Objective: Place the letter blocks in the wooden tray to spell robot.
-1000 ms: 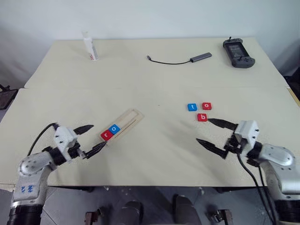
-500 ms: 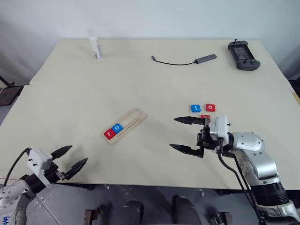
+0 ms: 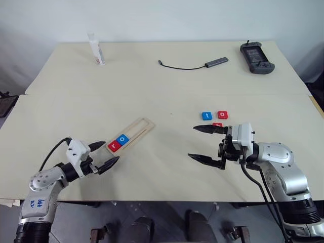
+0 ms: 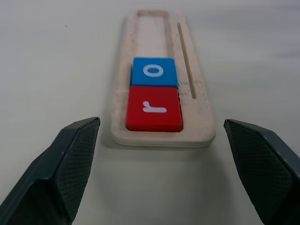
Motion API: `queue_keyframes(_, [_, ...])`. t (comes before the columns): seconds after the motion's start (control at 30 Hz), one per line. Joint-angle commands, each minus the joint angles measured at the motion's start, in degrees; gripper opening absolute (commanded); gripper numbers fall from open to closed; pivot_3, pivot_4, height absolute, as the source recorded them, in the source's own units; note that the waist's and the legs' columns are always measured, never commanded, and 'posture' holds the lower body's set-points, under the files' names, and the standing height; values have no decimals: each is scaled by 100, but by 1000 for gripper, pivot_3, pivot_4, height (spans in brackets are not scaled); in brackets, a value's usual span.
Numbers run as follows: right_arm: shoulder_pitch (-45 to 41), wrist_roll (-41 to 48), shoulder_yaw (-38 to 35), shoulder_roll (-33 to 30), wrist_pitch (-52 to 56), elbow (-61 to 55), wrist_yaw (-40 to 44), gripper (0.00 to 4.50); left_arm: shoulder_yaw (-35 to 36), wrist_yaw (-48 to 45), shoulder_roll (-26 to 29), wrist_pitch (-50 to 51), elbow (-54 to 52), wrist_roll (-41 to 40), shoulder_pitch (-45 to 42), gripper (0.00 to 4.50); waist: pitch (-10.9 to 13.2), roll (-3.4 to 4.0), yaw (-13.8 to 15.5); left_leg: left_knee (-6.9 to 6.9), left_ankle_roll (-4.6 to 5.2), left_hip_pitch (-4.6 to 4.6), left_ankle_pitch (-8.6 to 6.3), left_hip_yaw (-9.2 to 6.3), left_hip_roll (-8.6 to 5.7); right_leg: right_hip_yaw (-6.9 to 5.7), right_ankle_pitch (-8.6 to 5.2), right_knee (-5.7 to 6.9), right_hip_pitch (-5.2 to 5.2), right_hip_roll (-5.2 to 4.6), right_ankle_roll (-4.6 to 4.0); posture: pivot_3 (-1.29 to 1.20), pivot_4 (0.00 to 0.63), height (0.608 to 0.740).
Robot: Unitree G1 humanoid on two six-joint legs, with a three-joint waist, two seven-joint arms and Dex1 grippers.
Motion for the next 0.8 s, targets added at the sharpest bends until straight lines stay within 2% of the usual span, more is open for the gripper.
queue_keyframes(0.03, [86,65,-165,-32,-21,-274,-96,4451,-72,57,83,-33,165,194,-118,4500,0,0,-2,0,0,1,0,0,0,0,0,-1,0,0,0,0,150,740])
queue_keyframes(0.37, [170,73,-185,-44,3,-382,-277,4451,-420,118,-133,-59,543,423,-371,4500,-2,3,41,6,0,16,0,4,-2,6,0,-3,8,-1,0,0,150,740])
queue_keyframes(0.53, [124,54,-209,-60,-10,-344,-310,4500,-509,48,-89,-171,641,440,-395,3408,-3,5,99,5,0,30,0,12,-3,14,0,-2,18,-1,0,0,150,740])
queue_keyframes(0.67, [223,54,-298,-128,10,-382,-366,4500,-523,-133,-131,-293,345,215,-536,3390,-3,5,104,4,0,32,0,13,-2,15,0,-1,19,-1,0,0,150,740])
queue_keyframes(0.8, [549,76,-562,-302,71,-516,-443,4500,-873,-484,-129,-410,-7,235,-940,3390,-2,3,139,5,2,28,-1,11,-6,14,0,-2,18,-2,0,0,150,740])
